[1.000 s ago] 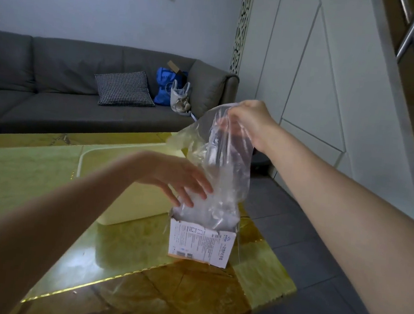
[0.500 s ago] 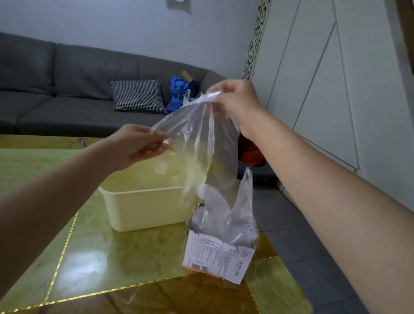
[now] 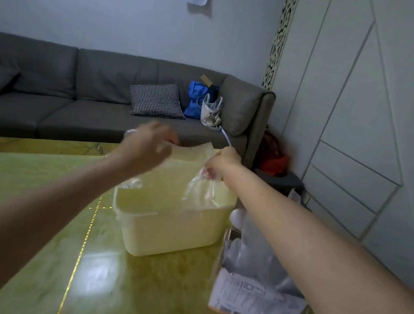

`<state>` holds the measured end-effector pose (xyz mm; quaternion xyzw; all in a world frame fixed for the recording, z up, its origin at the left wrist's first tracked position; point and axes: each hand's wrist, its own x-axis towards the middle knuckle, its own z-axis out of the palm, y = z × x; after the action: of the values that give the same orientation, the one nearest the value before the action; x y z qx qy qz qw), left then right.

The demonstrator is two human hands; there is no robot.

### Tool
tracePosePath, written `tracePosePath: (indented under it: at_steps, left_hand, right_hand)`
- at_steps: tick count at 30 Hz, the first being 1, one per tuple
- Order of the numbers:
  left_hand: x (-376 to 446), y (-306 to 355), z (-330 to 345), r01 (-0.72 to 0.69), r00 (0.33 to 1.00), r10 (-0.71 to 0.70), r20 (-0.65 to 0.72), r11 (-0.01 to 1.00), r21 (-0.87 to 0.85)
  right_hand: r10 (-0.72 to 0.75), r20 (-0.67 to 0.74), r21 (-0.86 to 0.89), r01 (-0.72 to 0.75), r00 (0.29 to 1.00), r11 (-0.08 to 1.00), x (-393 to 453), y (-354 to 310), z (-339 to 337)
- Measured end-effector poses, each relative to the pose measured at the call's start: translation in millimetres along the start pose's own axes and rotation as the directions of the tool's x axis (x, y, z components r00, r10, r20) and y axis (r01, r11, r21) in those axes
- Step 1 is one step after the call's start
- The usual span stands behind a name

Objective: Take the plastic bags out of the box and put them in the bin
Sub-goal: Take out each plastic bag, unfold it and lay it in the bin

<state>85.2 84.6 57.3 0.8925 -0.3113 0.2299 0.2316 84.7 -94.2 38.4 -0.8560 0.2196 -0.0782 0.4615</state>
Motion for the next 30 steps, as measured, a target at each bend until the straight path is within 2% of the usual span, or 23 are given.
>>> tracePosePath:
  at_steps: [1,2,3,5,7,9,12,14,16,17,18,20,21,22,24,25,26,29,30]
  left_hand:
    - [-3,-2,12,-0.090,0.975,0.082,0.205,0.996,0.029]
    - [-6,-4,21,-0.123,0.910,0.089,0.406,0.991,0.058]
    - [-8,-6,30,-0.107,0.817,0.030,0.576,0.989,0.100]
    - [-11,-7,44,-0.063,0.633,-0.116,0.766,0.978,0.200]
    - [-9,-10,54,-0.046,0.520,-0.215,0.827,0.959,0.279]
    - [-5,-13,60,-0.028,0.472,-0.260,0.842,0.951,0.309]
    - [-3,-17,69,-0.076,0.408,-0.270,0.872,0.942,0.327]
    - [-4,-20,75,-0.097,0.324,-0.298,0.898,0.933,0.345]
    - [-5,-26,82,-0.137,0.243,-0.326,0.914,0.921,0.365]
    - [-4,-30,85,-0.157,0.229,-0.336,0.914,0.913,0.375]
    - [-4,-31,87,-0.158,0.223,-0.349,0.910,0.909,0.387]
    - [-3,-31,90,-0.176,0.219,-0.349,0.911,0.904,0.389]
    - [-2,-31,91,-0.181,0.217,-0.346,0.913,0.905,0.386]
    - [-1,-31,93,-0.184,0.224,-0.352,0.909,0.900,0.394]
    - [-2,-35,96,-0.191,0.231,-0.357,0.905,0.895,0.402]
    - [-3,-37,97,-0.193,0.233,-0.362,0.903,0.892,0.408]
    - [-3,-37,97,-0.190,0.224,-0.378,0.898,0.887,0.421]
    - [-5,-38,96,-0.104,0.189,-0.450,0.873,0.875,0.474]
    - [-5,-37,95,-0.084,0.189,-0.450,0.873,0.878,0.471]
  right_hand:
    - [0.007,-0.007,-0.054,-0.007,1.000,0.999,4,4,8]
    - [0.017,-0.011,-0.100,-0.018,1.000,0.995,3,7,12]
    - [0.025,-0.013,-0.150,-0.027,1.000,0.988,7,10,16]
    - [0.020,-0.004,-0.280,-0.021,1.000,0.960,11,15,24]
    - [-0.008,0.024,-0.406,0.017,1.000,0.914,13,16,31]
    - [-0.029,0.051,-0.501,0.051,0.998,0.864,16,17,36]
    - [-0.040,0.105,-0.606,0.096,0.994,0.790,14,17,40]
    - [-0.005,0.175,-0.653,0.119,0.985,0.748,10,12,37]
    - [0.026,0.259,-0.746,0.184,0.965,0.640,3,1,29]
    - [-0.012,0.294,-0.802,0.254,0.956,0.541,-1,-7,24]
    - [-0.113,0.327,-0.836,0.343,0.938,0.429,-5,-16,20]
    - [-0.372,0.394,-0.825,0.502,0.840,0.258,-11,-29,19]
    - [-0.431,0.463,-0.788,0.582,0.775,0.199,-14,-32,23]
    - [-0.373,0.568,-0.734,0.657,0.734,0.174,-16,-31,30]
    - [-0.011,0.714,-0.683,0.701,0.700,0.203,-13,-17,43]
    - [0.149,0.707,-0.707,0.683,0.691,0.185,-11,-9,46]
    - [0.226,0.669,-0.741,0.657,0.708,0.139,-7,-2,47]
    - [0.235,0.598,-0.789,0.615,0.767,-0.001,0,10,43]
    - [0.240,0.590,-0.793,0.609,0.771,-0.009,3,11,42]
